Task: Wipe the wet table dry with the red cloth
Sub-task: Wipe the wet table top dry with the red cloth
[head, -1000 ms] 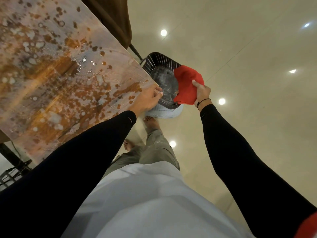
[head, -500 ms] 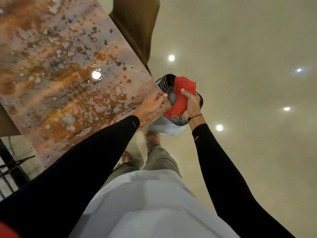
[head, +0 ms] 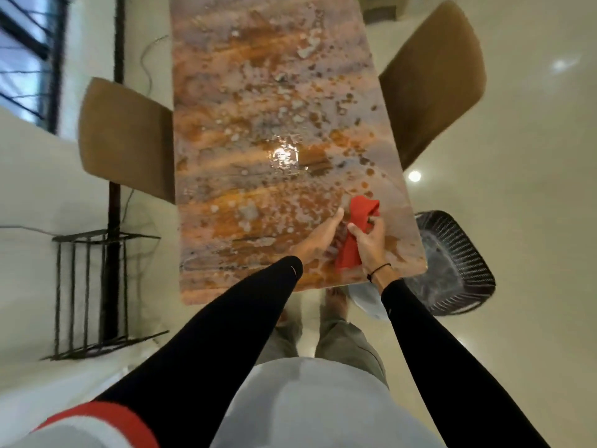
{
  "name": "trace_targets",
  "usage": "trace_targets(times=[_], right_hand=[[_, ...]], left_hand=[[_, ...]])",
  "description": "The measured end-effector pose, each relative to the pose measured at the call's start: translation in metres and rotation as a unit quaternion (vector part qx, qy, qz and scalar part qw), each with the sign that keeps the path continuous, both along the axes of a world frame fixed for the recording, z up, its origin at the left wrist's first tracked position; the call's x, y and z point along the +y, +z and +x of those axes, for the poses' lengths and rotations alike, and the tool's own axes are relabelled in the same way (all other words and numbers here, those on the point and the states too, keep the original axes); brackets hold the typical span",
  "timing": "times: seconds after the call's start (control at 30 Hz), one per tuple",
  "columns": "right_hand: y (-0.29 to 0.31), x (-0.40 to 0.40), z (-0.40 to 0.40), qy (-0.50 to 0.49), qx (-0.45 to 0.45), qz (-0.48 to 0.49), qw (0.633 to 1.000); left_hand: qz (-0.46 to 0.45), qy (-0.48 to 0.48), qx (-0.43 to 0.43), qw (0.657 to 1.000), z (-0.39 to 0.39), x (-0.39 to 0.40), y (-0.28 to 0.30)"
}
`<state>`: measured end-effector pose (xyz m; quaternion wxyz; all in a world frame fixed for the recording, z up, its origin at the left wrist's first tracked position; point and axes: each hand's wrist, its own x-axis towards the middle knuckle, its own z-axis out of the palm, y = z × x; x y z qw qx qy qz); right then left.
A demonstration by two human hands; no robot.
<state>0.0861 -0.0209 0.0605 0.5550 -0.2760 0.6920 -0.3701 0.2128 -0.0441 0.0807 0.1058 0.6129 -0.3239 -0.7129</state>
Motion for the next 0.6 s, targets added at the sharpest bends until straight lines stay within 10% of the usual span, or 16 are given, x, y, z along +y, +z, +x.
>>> trace_targets(times=[0.3,0.43,0.6], right_hand=[[-0.035,0.005,0.112,0.185,0.002,-0.012,0.983],[-0.047,0.006,0.159,0.309,0.007,-0.040,0.950],[-0.094,0.017,0.177,0.345,0.346,-0.121,0.864]], left_hand=[[-0.052,0.070,-0.009,0.996,0.103,0.022,-0.044],[-0.121,0.061,-0.158,0.978,0.154,0.036,-0.062],[-0.184,0.143,-0.292,0.928,0.255,0.037,-0.093]])
